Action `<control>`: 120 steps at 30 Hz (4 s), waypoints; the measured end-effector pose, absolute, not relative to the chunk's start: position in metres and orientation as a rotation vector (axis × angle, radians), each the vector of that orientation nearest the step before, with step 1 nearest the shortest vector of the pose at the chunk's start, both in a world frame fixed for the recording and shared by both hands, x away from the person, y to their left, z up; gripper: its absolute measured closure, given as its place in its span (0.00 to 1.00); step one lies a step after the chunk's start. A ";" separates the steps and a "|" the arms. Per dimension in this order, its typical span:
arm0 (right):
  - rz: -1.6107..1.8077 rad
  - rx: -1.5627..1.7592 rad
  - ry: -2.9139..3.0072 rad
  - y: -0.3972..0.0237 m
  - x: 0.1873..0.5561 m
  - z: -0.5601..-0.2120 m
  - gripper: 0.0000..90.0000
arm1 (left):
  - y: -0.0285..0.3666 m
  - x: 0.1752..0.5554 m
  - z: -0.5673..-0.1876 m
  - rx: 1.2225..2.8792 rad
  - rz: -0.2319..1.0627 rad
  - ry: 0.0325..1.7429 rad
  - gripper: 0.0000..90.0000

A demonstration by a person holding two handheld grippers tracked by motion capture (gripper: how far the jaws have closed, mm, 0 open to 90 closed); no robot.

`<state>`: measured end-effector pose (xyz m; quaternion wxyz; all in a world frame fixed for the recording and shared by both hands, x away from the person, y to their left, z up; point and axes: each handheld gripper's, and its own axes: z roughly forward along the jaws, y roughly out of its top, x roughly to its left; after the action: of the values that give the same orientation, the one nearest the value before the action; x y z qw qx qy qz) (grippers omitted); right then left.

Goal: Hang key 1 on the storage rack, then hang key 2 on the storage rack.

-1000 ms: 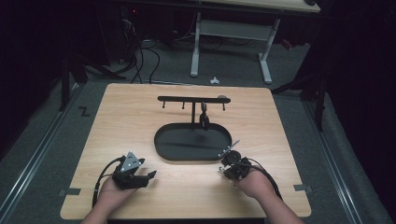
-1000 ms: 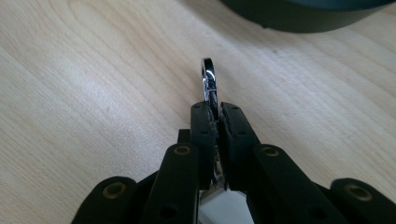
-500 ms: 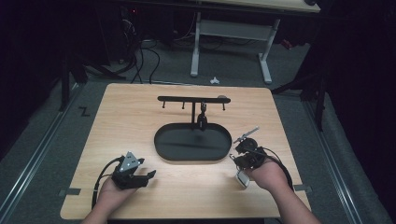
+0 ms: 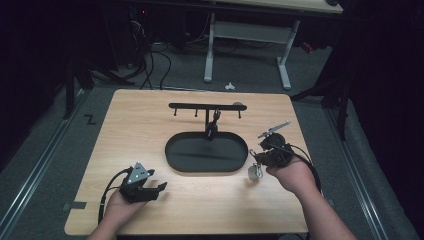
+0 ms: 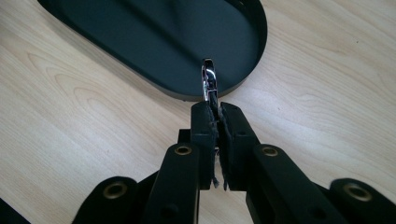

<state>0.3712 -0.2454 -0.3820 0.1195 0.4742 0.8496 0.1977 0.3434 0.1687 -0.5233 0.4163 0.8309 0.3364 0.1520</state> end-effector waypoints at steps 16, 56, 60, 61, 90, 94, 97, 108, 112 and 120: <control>0.619 1.373 2.434 -0.243 0.392 -0.354 0.95 | 0.172 0.342 -0.523 2.074 0.386 0.855 0.36; 0.651 1.345 2.424 -0.211 0.448 -0.327 0.95 | 0.174 0.342 -0.524 2.091 0.377 0.852 0.36; 0.634 1.343 2.428 -0.209 0.454 -0.326 0.95 | 0.173 0.342 -0.524 2.091 0.378 0.850 0.36; 0.631 1.351 2.423 -0.209 0.455 -0.326 0.95 | 0.174 0.342 -0.524 2.092 0.379 0.850 0.36; 0.625 1.420 2.374 -0.224 0.470 -0.345 0.85 | 0.175 0.341 -0.525 2.093 0.379 0.856 0.36; 0.646 1.427 2.355 -0.229 0.463 -0.348 0.77 | 0.175 0.342 -0.525 2.084 0.388 0.860 0.35; 0.655 1.427 2.343 -0.232 0.456 -0.351 0.74 | 0.176 0.342 -0.524 2.081 0.395 0.862 0.35; 0.727 1.398 2.344 -0.236 0.428 -0.384 0.57 | 0.172 0.343 -0.523 2.091 0.395 0.852 0.35; 0.745 1.396 2.353 -0.239 0.419 -0.394 0.55 | 0.173 0.342 -0.524 2.094 0.395 0.855 0.35; 0.782 1.381 2.298 -0.246 0.403 -0.407 0.50 | 0.173 0.342 -0.525 2.093 0.403 0.864 0.35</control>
<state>0.4030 -0.2464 -0.4075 0.1733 0.4871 0.8104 0.2757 0.3420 0.1733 -0.5249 0.4087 0.8306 0.3428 0.1598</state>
